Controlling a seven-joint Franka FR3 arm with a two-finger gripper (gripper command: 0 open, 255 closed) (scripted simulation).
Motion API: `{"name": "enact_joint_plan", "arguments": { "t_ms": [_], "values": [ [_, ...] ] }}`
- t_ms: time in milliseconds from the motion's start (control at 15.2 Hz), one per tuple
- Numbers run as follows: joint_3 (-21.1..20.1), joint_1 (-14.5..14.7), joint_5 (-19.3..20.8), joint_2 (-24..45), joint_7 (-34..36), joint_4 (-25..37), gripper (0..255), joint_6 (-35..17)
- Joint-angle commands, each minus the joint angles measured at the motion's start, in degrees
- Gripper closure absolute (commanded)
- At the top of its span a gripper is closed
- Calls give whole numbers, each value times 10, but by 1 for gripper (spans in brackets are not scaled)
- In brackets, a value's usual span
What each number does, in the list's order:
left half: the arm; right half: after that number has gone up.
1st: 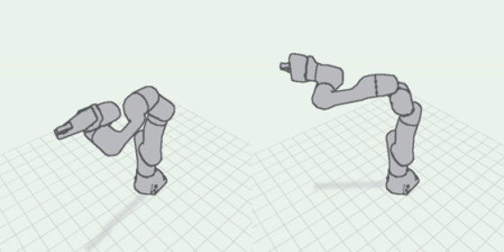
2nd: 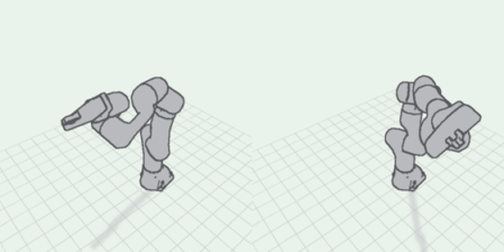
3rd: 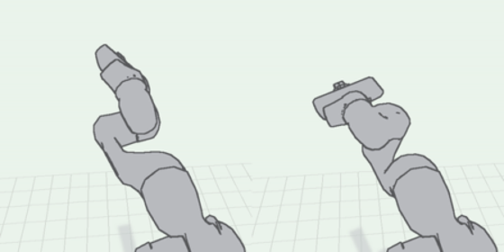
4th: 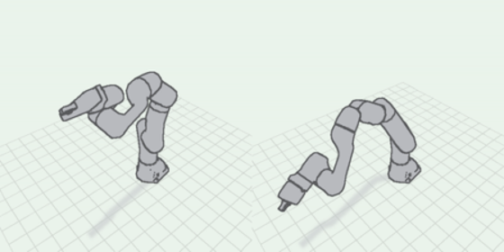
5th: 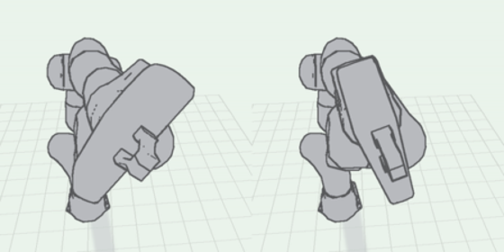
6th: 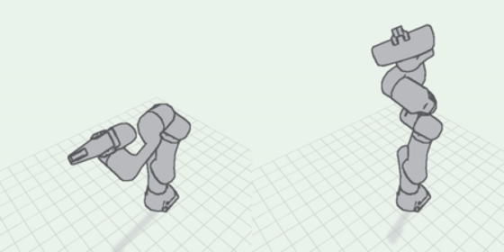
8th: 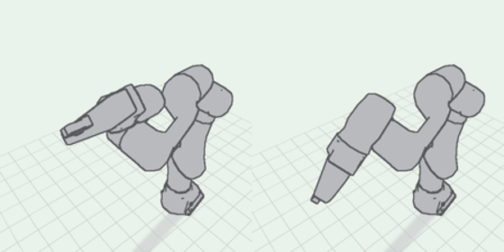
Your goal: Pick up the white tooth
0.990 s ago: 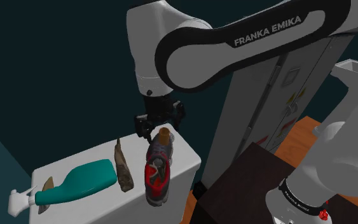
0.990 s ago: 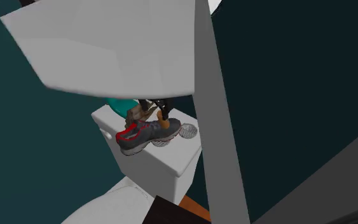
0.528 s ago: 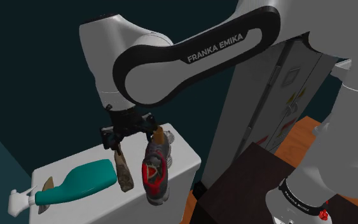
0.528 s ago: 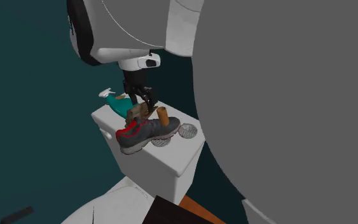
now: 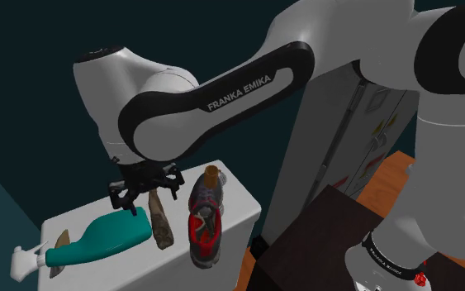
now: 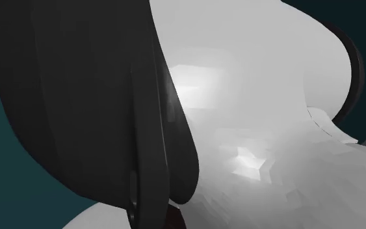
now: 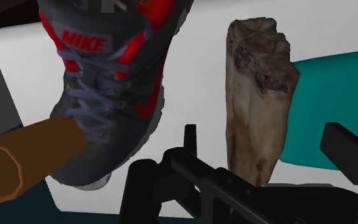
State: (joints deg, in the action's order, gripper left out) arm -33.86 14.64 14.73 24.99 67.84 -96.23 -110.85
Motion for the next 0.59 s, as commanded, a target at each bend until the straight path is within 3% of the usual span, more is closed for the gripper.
{"name": "enact_joint_plan", "arguments": {
  "t_ms": [0,198,264,528],
  "values": [
    [2,1,4,6,3,-9,0,-14],
    [4,2,8,11,5,-14,0,-24],
    [3,2,7,10,6,-16,255,-24],
    [3,2,7,10,6,-15,255,-24]
  ]
}}
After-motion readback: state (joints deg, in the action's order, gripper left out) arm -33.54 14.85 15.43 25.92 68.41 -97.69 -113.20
